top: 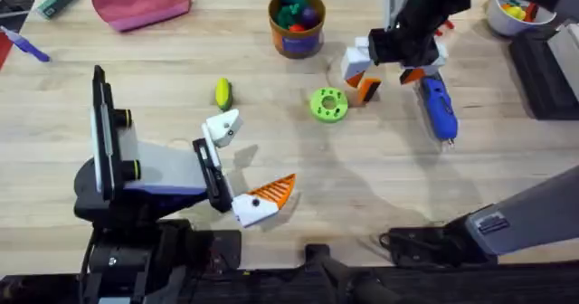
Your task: Pick up the gripper from the table and insert it into the empty holder that is missing its gripper. Then pick up a screw, insert it into the mounting hole, and use the screwdriver to tighten it. Finally, clean up the table by picking up the vegetable and placing it into the bucket.
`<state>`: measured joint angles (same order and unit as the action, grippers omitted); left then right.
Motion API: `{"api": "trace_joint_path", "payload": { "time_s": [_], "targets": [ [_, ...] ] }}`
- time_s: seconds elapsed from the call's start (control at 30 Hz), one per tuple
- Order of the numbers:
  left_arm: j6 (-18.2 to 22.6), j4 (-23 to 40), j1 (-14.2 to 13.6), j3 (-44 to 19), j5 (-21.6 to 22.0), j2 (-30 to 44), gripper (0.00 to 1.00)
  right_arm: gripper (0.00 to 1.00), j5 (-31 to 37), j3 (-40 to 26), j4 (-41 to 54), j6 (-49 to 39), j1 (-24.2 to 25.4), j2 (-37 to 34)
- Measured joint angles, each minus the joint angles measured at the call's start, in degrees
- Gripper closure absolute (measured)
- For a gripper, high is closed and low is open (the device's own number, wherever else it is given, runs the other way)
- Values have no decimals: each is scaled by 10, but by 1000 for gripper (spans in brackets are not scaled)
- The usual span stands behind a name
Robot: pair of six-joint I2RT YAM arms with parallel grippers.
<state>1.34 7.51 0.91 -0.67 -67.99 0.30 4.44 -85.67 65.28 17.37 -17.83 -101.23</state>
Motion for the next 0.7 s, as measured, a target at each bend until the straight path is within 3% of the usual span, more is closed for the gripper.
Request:
{"api": "trace_joint_path", "payload": {
  "time_s": [0.3,0.7],
  "targets": [
    [0,0,0,0,0,0,15,22,-34,1,-33,-36,28,-3],
    [0,0,0,0,0,0,15,126,-34,17,-29,-37,34,-3]
  ]
}}
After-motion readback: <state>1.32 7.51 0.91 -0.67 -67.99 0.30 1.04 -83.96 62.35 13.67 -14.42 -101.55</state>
